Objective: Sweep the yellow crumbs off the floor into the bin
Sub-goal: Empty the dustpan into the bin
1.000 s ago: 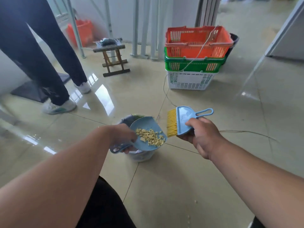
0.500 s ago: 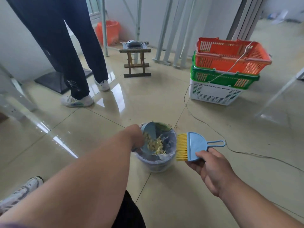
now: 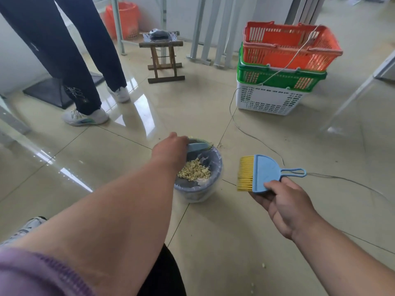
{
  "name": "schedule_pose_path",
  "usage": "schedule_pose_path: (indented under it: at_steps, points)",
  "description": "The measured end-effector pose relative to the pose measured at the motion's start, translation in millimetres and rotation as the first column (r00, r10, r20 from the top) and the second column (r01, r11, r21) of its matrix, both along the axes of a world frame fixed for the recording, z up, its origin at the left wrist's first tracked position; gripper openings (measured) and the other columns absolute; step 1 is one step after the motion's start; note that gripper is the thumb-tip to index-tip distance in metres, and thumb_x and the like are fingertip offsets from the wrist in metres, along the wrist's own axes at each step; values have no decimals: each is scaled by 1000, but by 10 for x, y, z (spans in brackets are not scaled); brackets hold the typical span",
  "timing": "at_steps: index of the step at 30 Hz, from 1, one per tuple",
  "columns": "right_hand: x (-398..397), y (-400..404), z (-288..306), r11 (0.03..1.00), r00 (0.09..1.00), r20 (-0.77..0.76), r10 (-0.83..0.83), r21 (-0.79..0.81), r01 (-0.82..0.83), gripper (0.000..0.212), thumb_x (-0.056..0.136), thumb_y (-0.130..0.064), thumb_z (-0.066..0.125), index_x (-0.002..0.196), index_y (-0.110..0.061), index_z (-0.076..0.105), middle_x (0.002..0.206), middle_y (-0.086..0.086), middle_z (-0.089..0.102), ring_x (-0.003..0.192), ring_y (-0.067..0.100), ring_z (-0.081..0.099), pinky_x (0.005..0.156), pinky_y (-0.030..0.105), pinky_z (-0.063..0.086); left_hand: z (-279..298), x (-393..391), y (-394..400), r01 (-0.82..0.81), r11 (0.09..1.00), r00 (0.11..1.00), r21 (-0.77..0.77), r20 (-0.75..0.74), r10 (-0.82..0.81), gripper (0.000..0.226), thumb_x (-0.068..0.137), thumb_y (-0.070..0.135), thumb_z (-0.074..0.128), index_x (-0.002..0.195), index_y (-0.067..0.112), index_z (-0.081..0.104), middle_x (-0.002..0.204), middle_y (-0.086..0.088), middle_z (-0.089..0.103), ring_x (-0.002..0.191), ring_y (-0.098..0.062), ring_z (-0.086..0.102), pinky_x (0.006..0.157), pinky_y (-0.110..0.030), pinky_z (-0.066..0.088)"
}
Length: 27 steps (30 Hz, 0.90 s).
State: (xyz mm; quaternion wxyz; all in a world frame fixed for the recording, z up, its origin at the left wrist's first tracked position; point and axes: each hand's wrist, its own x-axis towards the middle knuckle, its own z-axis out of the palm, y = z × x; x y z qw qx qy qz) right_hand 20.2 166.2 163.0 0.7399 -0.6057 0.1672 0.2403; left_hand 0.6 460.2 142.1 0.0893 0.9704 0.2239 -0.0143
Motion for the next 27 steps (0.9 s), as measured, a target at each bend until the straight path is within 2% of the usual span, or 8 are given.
schedule_pose_path:
  at_steps: [3,6,8,11,14,17,23,27]
  points:
    - [-54,-53,-43,1000,1000,2,-23,-9,23,25,100,7,45,112,-2,65,111,22,74,95,32,73,88,47,59,82,-22,-124,14,999,1000,34,24,-15,33,91,11,65,121,23,67,105,-5,52,78,-32,62,66,-42,56]
    - [-66,-118,-59,998,998,-10,-67,21,67,25,99,8,45,110,-3,66,112,23,72,96,33,70,87,48,59,144,-2,-240,-35,991,999,-131,6,36,31,84,8,62,113,19,68,102,-4,59,92,-34,67,77,-44,61]
    - [-74,-170,-55,994,995,-33,-90,52,92,26,99,7,46,112,-3,66,112,23,73,97,33,71,89,49,60,201,39,-315,-90,957,995,-277,-72,73,24,81,6,59,101,13,71,95,-9,70,87,-34,72,77,-42,64]
    - [-88,-254,-15,983,988,-73,-136,118,144,27,98,7,46,114,-3,66,110,22,74,101,36,73,87,49,61,330,106,-439,-196,799,978,-569,-171,118,22,77,1,57,87,-1,77,77,-20,72,62,-30,76,64,-38,61]
    - [-122,-315,85,961,977,-102,-187,187,203,22,99,4,49,111,-3,66,104,20,75,99,35,74,83,46,62,535,134,-668,-187,676,978,-713,-200,58,21,74,0,58,83,-2,77,72,-28,72,61,-29,69,53,-28,45]
    - [-138,-370,208,954,974,-93,-205,203,220,15,99,-1,56,108,-5,67,97,16,75,86,29,76,76,42,64,714,111,-954,-148,609,983,-779,-181,8,18,80,-2,59,86,0,76,66,-12,76,54,-26,62,53,-26,44]
    - [18,-518,461,980,980,81,-179,98,171,13,97,-6,63,108,-8,70,97,13,75,85,27,74,69,35,63,788,-35,-1173,-183,586,973,-790,-229,-4,24,80,-3,56,96,-10,73,84,-16,83,47,-25,57,55,-27,39]
    - [6,-440,463,992,988,91,-126,5,127,10,95,-10,67,102,-14,72,86,5,76,67,17,71,59,28,58,912,-134,-1032,-209,548,977,-810,-197,82,21,86,-1,58,98,-8,73,84,-18,83,47,-23,55,52,-26,40]
